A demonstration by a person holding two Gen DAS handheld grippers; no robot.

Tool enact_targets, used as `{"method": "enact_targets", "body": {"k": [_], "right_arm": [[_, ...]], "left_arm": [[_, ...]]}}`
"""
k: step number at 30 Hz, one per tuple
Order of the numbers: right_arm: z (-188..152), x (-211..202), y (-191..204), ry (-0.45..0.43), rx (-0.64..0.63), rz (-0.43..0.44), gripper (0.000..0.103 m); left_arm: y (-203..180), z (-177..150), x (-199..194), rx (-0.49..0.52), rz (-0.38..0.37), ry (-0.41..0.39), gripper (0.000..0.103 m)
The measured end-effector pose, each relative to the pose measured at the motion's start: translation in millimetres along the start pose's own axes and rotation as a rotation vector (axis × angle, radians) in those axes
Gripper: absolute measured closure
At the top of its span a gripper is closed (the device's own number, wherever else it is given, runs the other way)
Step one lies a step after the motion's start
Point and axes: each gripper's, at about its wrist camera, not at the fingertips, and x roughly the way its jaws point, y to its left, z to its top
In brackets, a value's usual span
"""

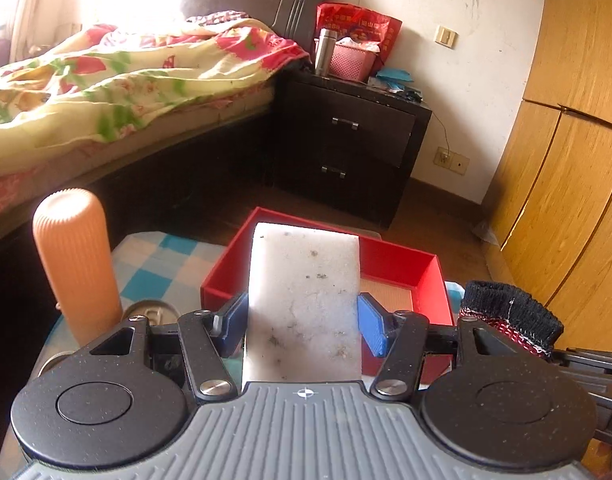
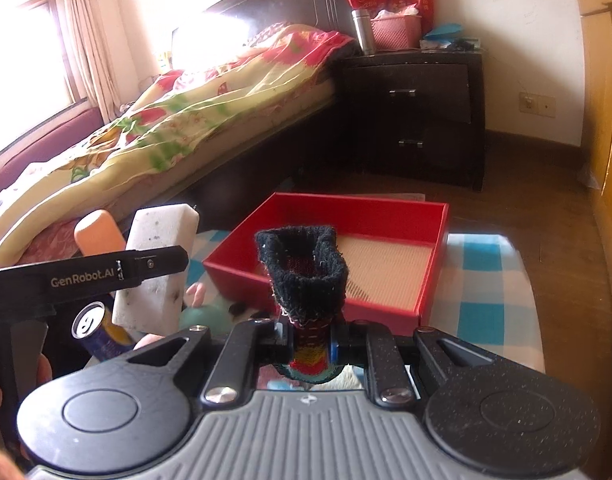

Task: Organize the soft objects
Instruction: 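Lift and carry the sponge in the left tool and sock in the right tool over the red box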

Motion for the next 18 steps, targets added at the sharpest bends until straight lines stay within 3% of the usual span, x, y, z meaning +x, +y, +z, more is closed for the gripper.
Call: {"method": "enact_targets", "body": {"k": [18], "right_arm": [[41.1, 60.5, -19.2, -0.011, -0.022, -0.075, 0.103]], "left_arm": [[-2.1, 29.3, 76.2, 0.060, 0.059, 0.010, 0.043]]}}
